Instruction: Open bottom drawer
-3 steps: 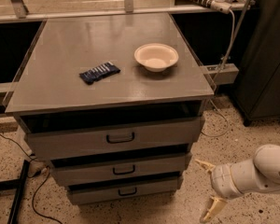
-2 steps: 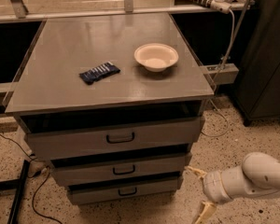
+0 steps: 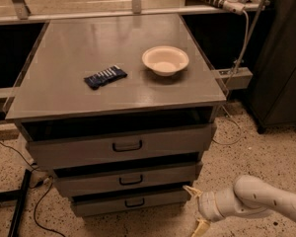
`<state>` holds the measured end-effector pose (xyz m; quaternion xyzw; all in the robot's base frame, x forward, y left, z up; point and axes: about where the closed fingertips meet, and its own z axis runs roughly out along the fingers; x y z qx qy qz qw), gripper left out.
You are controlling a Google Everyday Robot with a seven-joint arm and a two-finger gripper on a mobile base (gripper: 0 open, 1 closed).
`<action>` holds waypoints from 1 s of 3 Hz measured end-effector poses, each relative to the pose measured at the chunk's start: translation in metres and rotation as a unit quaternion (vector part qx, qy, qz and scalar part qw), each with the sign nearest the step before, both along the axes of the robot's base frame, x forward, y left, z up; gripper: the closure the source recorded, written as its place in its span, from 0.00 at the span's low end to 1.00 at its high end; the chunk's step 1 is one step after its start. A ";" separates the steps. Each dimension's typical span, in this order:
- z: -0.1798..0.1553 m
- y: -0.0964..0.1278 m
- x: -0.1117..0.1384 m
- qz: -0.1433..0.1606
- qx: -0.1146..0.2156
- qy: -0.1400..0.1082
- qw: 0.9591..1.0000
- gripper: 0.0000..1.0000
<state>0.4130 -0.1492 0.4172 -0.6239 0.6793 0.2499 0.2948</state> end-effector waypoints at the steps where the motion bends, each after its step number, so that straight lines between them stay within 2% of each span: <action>1: -0.025 0.008 0.022 -0.006 -0.006 -0.029 1.000 0.00; 2: -0.040 0.014 0.041 -0.026 0.001 -0.051 0.998 0.00; 3: -0.040 0.014 0.041 -0.026 0.001 -0.051 0.998 0.00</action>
Offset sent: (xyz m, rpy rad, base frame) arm 0.0645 0.0156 -0.0517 0.0260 -0.1563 -0.1178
